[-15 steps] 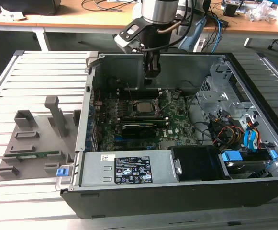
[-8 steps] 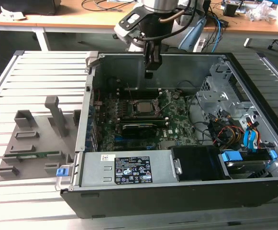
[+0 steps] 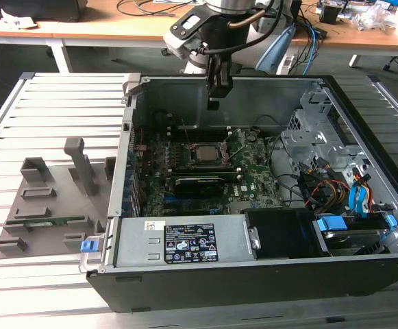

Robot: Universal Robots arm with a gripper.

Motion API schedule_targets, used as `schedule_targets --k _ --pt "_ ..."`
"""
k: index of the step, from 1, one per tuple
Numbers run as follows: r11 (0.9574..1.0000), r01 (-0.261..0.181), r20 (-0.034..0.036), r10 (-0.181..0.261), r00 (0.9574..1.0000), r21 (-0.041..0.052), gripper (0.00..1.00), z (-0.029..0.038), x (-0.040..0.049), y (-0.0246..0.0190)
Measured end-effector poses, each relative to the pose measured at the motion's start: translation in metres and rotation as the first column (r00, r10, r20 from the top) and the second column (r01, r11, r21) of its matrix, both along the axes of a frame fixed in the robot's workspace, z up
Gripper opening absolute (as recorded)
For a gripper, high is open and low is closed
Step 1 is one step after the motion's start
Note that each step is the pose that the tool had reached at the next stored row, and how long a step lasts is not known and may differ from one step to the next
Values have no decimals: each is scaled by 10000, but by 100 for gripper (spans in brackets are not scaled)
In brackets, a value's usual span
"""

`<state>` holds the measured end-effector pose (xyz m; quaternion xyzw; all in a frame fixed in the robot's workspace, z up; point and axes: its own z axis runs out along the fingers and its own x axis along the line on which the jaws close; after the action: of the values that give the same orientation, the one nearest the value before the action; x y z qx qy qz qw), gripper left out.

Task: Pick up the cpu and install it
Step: 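Place the cpu into insertion slot, then close the cpu cover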

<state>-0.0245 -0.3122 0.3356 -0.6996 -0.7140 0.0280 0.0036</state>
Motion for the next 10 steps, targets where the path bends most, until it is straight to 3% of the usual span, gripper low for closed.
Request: schedule_targets --k 7,10 --pt "10000 0 -1 0 10000 2 11 2 0 -2" --pt "10000 1 0 -1 10000 55 11 2 0 -59"
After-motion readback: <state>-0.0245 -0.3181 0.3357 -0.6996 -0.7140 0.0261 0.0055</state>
